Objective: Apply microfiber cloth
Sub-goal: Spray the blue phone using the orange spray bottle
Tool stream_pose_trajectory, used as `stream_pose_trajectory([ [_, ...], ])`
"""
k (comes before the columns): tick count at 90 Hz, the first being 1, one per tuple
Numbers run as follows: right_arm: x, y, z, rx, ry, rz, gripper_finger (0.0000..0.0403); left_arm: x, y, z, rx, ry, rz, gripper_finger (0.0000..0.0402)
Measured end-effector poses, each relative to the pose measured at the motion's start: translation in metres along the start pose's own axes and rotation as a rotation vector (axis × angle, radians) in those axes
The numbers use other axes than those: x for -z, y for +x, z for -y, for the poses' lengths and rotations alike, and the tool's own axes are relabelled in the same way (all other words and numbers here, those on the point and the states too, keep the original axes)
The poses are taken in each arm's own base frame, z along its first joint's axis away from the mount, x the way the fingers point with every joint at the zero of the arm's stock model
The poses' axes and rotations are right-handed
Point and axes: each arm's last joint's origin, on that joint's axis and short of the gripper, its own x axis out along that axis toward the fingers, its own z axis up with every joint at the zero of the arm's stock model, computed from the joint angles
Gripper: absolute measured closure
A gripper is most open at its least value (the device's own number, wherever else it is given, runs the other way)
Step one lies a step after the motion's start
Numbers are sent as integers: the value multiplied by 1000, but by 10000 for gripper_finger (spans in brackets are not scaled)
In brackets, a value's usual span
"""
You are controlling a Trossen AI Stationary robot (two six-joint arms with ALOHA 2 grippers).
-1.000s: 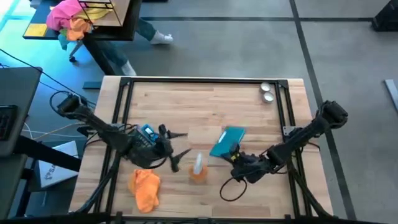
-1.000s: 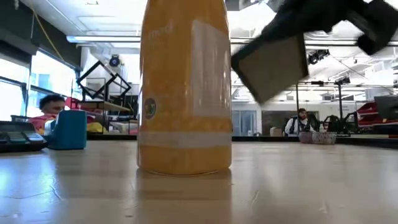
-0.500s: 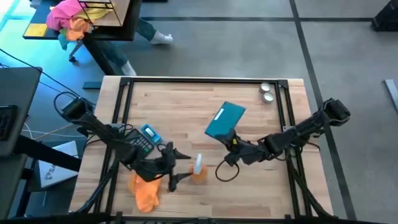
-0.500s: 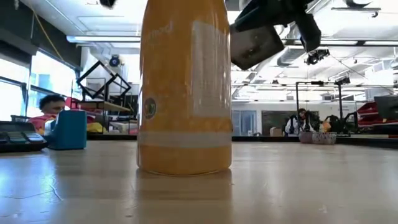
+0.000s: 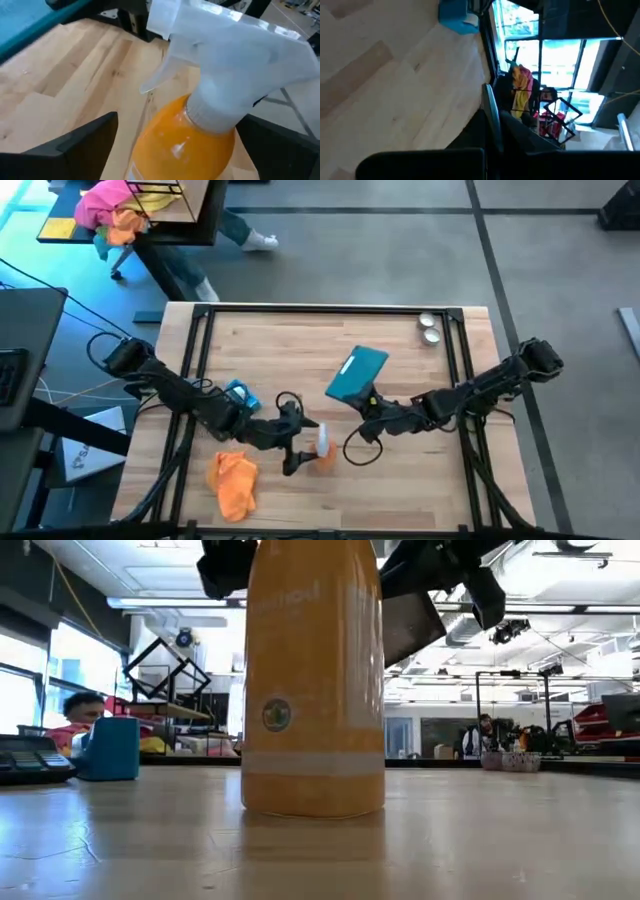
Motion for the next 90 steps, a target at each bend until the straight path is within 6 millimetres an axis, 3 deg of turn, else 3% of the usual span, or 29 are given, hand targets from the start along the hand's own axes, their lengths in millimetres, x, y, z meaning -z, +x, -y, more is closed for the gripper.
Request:
stream_pose_trajectory([
  [41,2,7,10,29,-98,95,403,2,-14,18,-203,134,169,16],
  [51,3,13,11,44,-288,127,403,0,-13,18,-199,132,186,16],
  [70,10,43,-11,-37,-898,-13,403,-6,-10,18,-135,167,206,16],
  [78,5,49,-12,16,-980,2,403,-6,-10,18,-114,184,197,16],
  [90,2,49,-5,89,-953,24,403,-1,-4,19,-134,218,186,16],
])
